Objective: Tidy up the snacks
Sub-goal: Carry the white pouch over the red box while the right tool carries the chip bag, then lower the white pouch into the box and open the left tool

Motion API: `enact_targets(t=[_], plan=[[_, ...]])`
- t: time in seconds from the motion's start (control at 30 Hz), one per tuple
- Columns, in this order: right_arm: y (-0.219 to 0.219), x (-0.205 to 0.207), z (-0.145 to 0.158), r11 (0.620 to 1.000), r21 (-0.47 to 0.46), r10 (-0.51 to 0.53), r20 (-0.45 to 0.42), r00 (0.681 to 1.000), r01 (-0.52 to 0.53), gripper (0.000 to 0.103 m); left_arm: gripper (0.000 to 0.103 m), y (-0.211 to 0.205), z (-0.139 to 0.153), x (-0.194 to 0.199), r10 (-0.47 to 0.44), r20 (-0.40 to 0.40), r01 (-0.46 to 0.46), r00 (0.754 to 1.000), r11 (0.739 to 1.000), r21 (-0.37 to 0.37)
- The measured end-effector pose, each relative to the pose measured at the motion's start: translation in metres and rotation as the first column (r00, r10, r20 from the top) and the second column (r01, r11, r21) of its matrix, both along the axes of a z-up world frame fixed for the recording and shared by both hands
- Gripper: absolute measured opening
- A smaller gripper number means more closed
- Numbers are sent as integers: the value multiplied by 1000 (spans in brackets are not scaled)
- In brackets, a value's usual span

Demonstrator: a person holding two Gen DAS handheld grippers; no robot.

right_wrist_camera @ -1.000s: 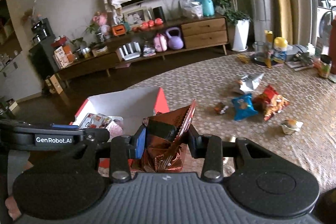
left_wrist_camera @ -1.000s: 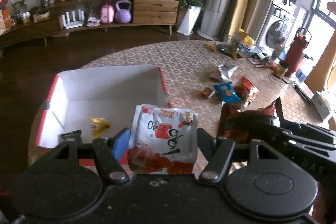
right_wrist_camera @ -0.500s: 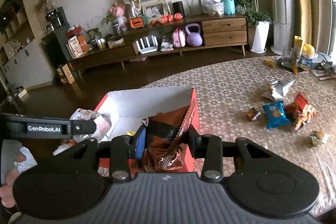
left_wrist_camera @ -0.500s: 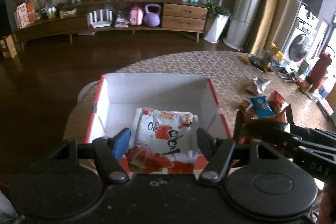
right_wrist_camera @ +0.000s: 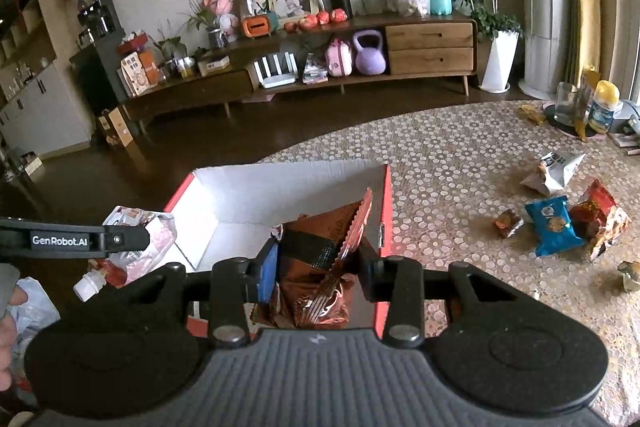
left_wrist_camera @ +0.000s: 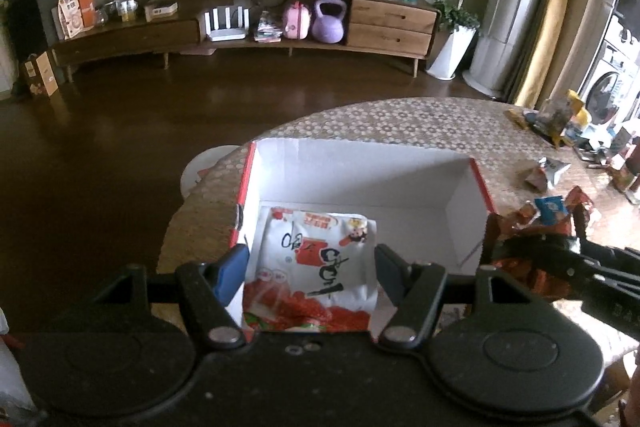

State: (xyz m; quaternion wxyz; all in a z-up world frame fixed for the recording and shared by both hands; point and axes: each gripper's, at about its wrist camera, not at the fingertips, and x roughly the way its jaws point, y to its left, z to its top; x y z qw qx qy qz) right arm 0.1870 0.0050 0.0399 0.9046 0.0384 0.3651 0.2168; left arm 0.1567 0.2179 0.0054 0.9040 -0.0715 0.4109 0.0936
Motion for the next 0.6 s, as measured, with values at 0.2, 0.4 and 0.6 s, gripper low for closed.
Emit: enact_targets(t=[0.2,0.4,0.6], plan=[[12,16,-13,999,-37,-3,-17,1000,3,39,67,9,-22,17,32,-25,-33,999,999,-10],[21,29,-29,998,-59,-6,-36,999,4,39,67,9,-42,31,31,-58,-31,998,1000,-4],[30,37,-41,996,-86,3,-57,998,-8,39,67,5,-55,40,24,-85,-24,996,1000,2]])
